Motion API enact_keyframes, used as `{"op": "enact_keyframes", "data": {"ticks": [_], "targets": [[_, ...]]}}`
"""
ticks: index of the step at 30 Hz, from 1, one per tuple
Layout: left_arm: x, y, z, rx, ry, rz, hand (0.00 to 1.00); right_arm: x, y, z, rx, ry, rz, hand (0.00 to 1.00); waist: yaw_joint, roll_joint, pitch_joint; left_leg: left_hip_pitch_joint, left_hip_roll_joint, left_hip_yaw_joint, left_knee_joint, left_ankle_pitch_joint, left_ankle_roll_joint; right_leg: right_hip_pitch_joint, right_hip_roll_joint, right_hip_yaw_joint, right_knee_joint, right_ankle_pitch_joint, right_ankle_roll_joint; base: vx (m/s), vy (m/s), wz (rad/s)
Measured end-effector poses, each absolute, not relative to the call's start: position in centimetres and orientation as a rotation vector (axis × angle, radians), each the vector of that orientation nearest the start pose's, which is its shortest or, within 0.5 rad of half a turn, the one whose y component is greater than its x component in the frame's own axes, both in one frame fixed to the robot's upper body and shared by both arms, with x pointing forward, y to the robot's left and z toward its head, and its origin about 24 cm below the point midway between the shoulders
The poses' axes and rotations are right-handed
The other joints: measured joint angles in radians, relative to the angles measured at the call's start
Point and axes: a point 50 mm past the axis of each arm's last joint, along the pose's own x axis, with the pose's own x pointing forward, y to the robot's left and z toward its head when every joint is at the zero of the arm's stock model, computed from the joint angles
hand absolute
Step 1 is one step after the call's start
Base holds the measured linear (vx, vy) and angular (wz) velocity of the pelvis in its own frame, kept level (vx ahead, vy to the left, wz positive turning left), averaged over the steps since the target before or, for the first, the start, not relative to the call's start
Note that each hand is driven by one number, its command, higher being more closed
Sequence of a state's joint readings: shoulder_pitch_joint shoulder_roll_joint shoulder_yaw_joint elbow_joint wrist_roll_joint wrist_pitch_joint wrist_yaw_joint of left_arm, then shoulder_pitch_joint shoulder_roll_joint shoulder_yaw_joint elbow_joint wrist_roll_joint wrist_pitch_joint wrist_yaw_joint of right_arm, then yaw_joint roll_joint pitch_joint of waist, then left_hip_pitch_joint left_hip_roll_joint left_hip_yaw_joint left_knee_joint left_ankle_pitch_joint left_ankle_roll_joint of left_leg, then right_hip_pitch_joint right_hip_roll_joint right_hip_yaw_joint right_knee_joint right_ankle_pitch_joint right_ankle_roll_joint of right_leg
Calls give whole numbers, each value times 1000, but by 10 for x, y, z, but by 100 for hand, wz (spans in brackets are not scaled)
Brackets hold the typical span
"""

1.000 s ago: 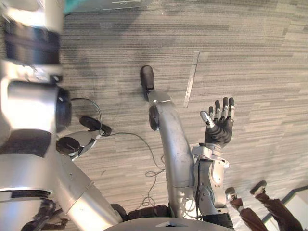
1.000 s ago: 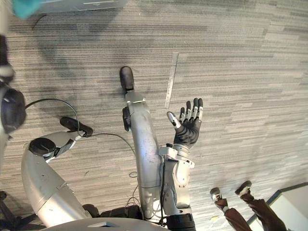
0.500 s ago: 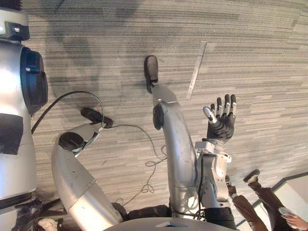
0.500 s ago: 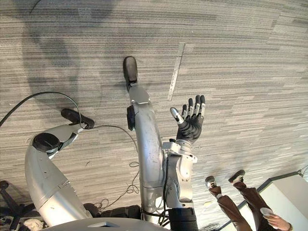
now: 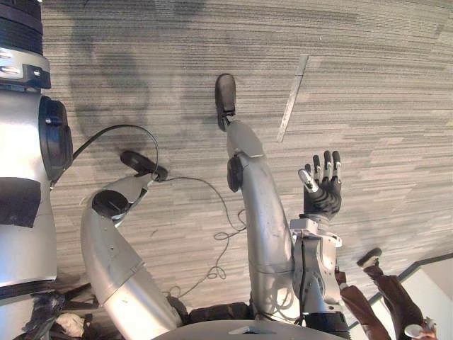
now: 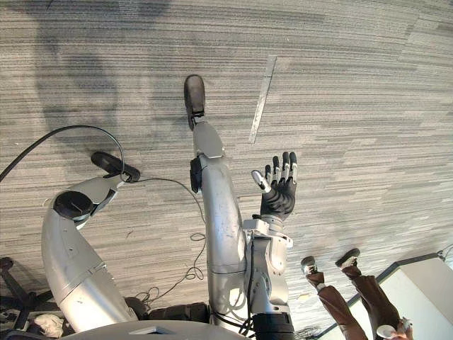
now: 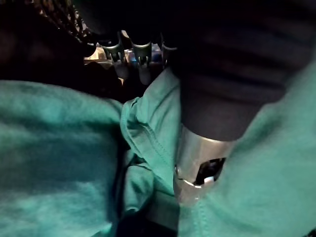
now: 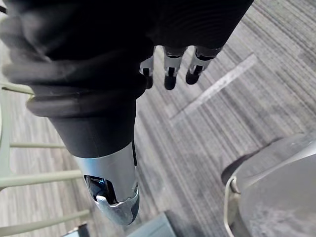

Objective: Pick up the laundry basket with both hands and put the clothes into the washing machine.

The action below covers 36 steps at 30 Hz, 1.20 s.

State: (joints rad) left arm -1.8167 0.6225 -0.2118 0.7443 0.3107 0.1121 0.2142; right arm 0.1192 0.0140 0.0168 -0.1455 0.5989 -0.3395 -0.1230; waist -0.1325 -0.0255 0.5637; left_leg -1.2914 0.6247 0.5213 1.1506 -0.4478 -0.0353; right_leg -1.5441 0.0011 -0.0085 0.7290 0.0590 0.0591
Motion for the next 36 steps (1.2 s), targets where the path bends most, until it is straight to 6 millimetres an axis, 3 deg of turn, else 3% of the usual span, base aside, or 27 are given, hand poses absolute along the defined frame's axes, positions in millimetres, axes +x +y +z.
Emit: {"op": "enact_keyframes", "data": {"ticks": [4, 8, 11, 12, 14, 17, 21, 25, 28, 30, 31, 32, 33, 34, 36], "targets": [[289, 175, 529, 922, -1090, 726, 0, 224, -175, 68, 615, -330, -222, 0, 0, 10, 1, 0, 1, -1, -10, 12, 4, 14, 3, -4, -33, 25, -3, -26, 33, -4], [291, 204, 519, 986, -1031, 826, 0, 224, -175, 64, 612, -319, -227, 0, 1, 12, 2, 12, 0, 2, -23, 27, 9, 45, 8, -7, -83, 61, -2, -35, 23, -5], [305, 239, 490, 975, -911, 867, 0, 221, -176, 58, 607, -299, -240, 0, 3, 17, 1, 39, -6, 19, -56, 48, 18, 86, 5, -7, -151, 91, 8, -49, 13, -2], [310, 260, 472, 958, -843, 886, 0, 216, -178, 54, 600, -282, -253, 0, 11, 19, 2, 50, -7, 29, -72, 59, 18, 105, 2, -14, -188, 107, 7, -55, 3, -7], [317, 274, 451, 972, -784, 847, 0, 211, -180, 49, 591, -260, -269, 0, 19, 24, 0, 55, -8, 29, -86, 70, 17, 120, -5, -37, -217, 122, 4, -53, -5, -5], [324, 275, 438, 874, -768, 719, 0, 209, -182, 44, 580, -228, -277, 0, 20, 28, 0, 55, -8, 22, -95, 81, 13, 132, -7, -53, -235, 133, -11, -41, -15, 3], [327, 271, 441, 670, -773, 605, 0, 210, -185, 40, 545, -180, -264, 0, 22, 29, 0, 56, -8, 16, -110, 96, 11, 146, -8, -64, -258, 147, -18, -38, -18, 2], [327, 261, 449, 652, -782, 579, 0, 210, -186, 39, 532, -173, -242, 0, 25, 30, 0, 50, -8, 8, -108, 99, 10, 146, -8, -71, -258, 149, -19, -26, -10, 1], [308, 240, 464, 682, -935, 600, 0, 210, -185, 40, 531, -176, -236, 0, 32, 32, 1, 43, -8, -1, -105, 101, 12, 145, -13, -80, -249, 151, -22, -22, 0, 4], [285, 226, 461, 687, -1108, 624, 0, 210, -185, 42, 532, -188, -237, 0, 33, 34, 1, 42, -10, -8, -101, 101, 13, 140, -17, -84, -227, 147, -28, -14, 5, 8], [271, 219, 443, 691, -1217, 635, 0, 210, -186, 45, 535, -213, -243, 0, 35, 45, 2, 42, -15, -17, -100, 102, 11, 139, -22, -88, -211, 139, -29, -14, 4, 10], [268, 217, 433, 700, -1236, 630, 0, 210, -186, 47, 538, -225, -245, 0, 36, 50, 1, 43, -17, -21, -101, 103, 10, 140, -24, -88, -207, 136, -29, -26, 2, 16], [269, 213, 407, 718, -1228, 594, 0, 209, -187, 50, 534, -242, -252, 0, 41, 58, 1, 48, -22, -22, -102, 105, 10, 140, -31, -88, -193, 124, -30, -33, -4, 13], [276, 209, 371, 725, -1165, 527, 0, 209, -189, 51, 506, -249, -266, 0, 50, 59, 0, 59, -25, -22, -102, 107, 8, 144, -33, -88, -182, 110, -25, -35, -7, 12], [286, 206, 328, 697, -1046, 458, 0, 209, -190, 51, 493, -251, -277, 0, 58, 59, 0, 72, -33, -22, -110, 111, 6, 152, -37, -87, -178, 102, -30, -29, -11, 9]]}}
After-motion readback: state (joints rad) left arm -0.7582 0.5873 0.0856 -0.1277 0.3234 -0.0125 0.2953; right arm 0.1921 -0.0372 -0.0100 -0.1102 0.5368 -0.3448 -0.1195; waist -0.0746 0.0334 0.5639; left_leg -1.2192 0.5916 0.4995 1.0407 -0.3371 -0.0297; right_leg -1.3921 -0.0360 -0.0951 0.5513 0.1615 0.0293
